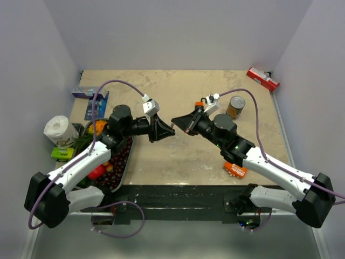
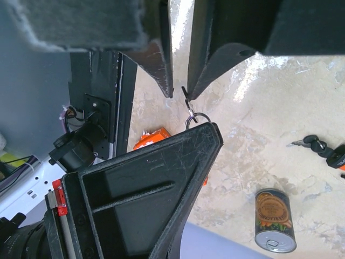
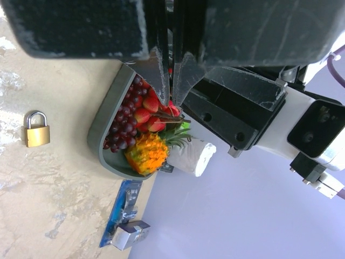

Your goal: Unlock with the key

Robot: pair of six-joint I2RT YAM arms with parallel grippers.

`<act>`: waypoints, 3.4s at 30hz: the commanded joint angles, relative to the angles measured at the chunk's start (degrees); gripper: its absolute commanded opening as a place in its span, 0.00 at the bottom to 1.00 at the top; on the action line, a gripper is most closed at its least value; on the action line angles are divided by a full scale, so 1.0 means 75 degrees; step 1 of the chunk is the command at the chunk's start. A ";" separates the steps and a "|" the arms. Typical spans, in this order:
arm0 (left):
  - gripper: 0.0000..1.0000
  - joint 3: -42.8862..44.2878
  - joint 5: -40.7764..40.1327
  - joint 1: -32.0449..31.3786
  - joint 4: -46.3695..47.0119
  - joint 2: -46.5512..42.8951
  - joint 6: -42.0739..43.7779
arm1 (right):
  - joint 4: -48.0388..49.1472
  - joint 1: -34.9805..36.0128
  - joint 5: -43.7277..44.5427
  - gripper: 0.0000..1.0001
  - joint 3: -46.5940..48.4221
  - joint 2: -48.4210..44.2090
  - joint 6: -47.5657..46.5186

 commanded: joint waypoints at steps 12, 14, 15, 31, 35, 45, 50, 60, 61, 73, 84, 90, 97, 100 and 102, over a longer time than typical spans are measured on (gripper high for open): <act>0.37 0.0009 0.0008 -0.0029 0.0556 0.0059 0.0000 | 0.0362 0.0037 0.0107 0.00 0.0146 -0.0151 0.0192; 0.37 -0.0002 0.0032 -0.0041 0.0591 0.0071 -0.0046 | 0.0362 0.0037 0.0084 0.00 0.0146 -0.0151 0.0203; 0.37 -0.0002 0.0043 -0.0041 0.0661 0.0083 -0.0058 | 0.0397 0.0037 0.0095 0.00 0.0123 -0.0139 0.0238; 0.36 -0.0061 0.0114 -0.0029 0.1165 0.0200 -0.0351 | 0.0643 0.0049 -0.0022 0.00 -0.0018 -0.0022 0.0402; 0.38 -0.0108 0.0044 -0.0041 0.1283 0.0177 -0.0410 | 0.0655 0.0049 -0.0033 0.00 -0.0030 -0.0022 0.0426; 0.26 -0.0108 -0.0039 -0.0041 0.1423 0.0200 -0.0469 | 0.0678 0.0049 -0.0045 0.00 -0.0042 -0.0022 0.0438; 0.14 -0.0120 -0.0050 -0.0041 0.1423 0.0224 -0.0480 | 0.0667 0.0049 -0.0045 0.00 -0.0077 -0.0010 0.0438; 0.00 -0.0167 0.0078 -0.0029 0.1365 0.0130 -0.0469 | 0.0362 0.0049 0.0154 0.00 -0.0100 -0.0092 0.0274; 0.00 -0.0178 0.0102 -0.0029 0.1307 0.0095 -0.0399 | 0.0304 0.0037 0.0386 0.00 -0.0123 -0.0150 0.0216; 0.00 0.0373 0.0934 -0.0801 -0.2454 0.0399 0.1721 | -0.3045 -0.0467 -0.0033 0.26 0.0999 -0.0982 -0.2408; 0.00 0.0466 0.1860 -0.1212 -0.3205 0.0774 0.2109 | -0.3366 -0.0444 -0.2867 0.48 0.0674 -0.1358 -0.4367; 0.00 0.0525 0.1684 -0.1236 -0.3370 0.0891 0.2180 | -0.2510 -0.0174 -0.3595 0.41 0.0006 -0.1159 -0.4168; 0.00 0.0560 0.1555 -0.1236 -0.3405 0.0974 0.2203 | -0.2287 0.0142 -0.3701 0.39 -0.0416 -0.1077 -0.4133; 0.00 0.0572 0.1555 -0.1236 -0.3428 0.1009 0.2227 | -0.2111 0.0212 -0.3748 0.38 -0.0545 -0.0960 -0.4062; 0.00 0.0583 0.1555 -0.1236 -0.3417 0.1009 0.2227 | -0.2029 0.0271 -0.3702 0.36 -0.0581 -0.0901 -0.4027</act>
